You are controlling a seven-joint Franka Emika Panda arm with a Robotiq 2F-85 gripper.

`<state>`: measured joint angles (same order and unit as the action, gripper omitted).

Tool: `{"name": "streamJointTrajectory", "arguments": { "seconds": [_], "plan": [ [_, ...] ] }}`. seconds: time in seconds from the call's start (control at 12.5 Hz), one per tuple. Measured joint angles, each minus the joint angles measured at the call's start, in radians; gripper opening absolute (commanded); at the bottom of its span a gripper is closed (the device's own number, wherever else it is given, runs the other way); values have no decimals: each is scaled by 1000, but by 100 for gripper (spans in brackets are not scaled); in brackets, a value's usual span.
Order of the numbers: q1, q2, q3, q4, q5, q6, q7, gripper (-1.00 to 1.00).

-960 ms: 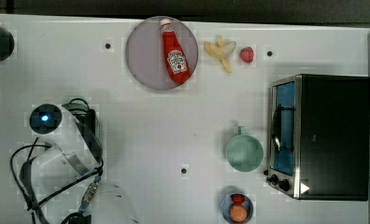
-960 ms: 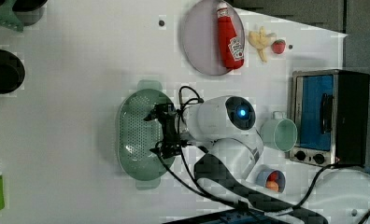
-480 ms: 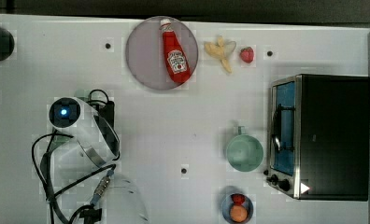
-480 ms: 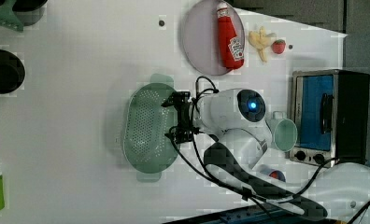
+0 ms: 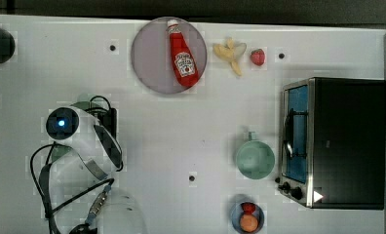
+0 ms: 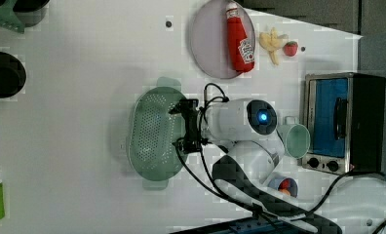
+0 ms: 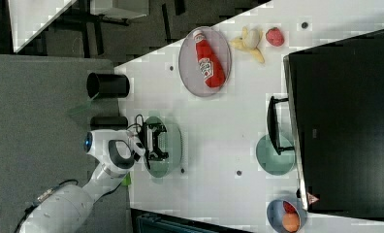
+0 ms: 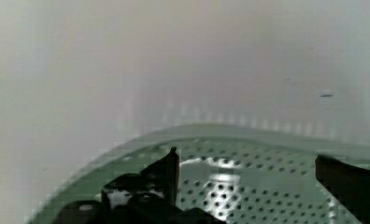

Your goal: Drag strainer left to right.

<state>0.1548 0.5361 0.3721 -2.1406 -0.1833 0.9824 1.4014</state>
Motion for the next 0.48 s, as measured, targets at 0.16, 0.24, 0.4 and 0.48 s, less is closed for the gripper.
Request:
{"name": "streamJointTrajectory", "arguments": {
  "seconds": [0.16,0.24,0.4,0.48],
  "plan": [
    [-1,-5,0,-33,-15,0,-3,100],
    [-1,-9,-4,-51,-15,0,-7,100],
    [-30,-31,1,-78,-3,14,-36,100],
    [-46,-37,1,-82,-8,21,-49,100]
  ]
}}
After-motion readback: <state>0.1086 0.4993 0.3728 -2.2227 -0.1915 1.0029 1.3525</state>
